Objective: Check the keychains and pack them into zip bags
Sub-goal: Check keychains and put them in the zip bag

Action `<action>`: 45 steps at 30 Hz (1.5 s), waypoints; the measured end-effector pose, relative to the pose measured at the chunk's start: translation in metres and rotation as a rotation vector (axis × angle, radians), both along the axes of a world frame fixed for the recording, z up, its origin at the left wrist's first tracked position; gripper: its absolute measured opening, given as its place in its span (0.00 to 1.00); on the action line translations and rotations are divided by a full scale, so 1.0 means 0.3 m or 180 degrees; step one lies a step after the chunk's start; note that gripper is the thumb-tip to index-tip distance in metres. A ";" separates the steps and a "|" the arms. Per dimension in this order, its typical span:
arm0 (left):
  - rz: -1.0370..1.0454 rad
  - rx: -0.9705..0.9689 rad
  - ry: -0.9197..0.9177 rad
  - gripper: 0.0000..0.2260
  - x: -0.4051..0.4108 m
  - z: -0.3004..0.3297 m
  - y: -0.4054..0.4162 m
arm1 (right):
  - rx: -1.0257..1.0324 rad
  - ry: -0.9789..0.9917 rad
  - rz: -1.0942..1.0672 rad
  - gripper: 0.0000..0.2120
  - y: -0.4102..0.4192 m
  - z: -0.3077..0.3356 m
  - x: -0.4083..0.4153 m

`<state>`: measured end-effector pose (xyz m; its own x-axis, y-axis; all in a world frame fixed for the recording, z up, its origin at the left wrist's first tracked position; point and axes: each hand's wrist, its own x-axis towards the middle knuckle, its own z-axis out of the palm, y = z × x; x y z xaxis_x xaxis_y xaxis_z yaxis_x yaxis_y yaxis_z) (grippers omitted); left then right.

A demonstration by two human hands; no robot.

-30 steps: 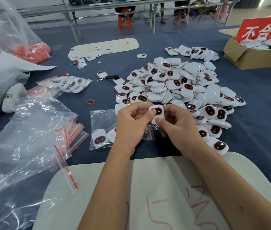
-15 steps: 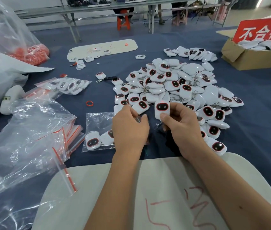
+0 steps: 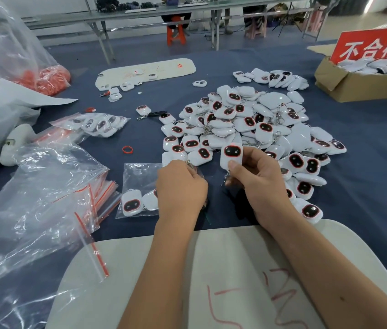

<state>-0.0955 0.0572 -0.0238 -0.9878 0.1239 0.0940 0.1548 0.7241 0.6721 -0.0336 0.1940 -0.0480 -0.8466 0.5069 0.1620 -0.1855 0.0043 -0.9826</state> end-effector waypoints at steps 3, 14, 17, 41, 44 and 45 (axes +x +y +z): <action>-0.0160 0.0451 -0.0351 0.10 -0.016 0.001 -0.014 | -0.0378 0.0103 0.0077 0.03 -0.001 0.001 -0.005; -0.0692 0.0701 -0.0123 0.10 -0.012 0.001 -0.017 | -0.0045 0.0293 0.0470 0.08 -0.031 0.013 0.011; -0.0612 0.0470 0.0252 0.09 -0.003 -0.004 -0.012 | 0.0158 0.0148 0.0474 0.03 -0.023 0.006 0.008; -0.0999 0.1436 0.0484 0.08 -0.017 0.012 -0.033 | 0.1631 -0.0044 0.0011 0.02 -0.046 0.007 0.019; -0.1256 0.1666 0.0269 0.06 -0.007 0.022 -0.038 | 0.1590 0.0055 -0.0269 0.04 -0.039 0.005 0.020; -0.1291 0.1717 0.0246 0.05 -0.003 0.027 -0.037 | 0.1526 0.0151 -0.0280 0.05 -0.037 0.007 0.022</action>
<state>-0.0965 0.0461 -0.0155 -0.8610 0.3992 0.3150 0.4054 0.1651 0.8991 -0.0271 0.1828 -0.0459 -0.7899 0.4352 0.4320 -0.2085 0.4719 -0.8566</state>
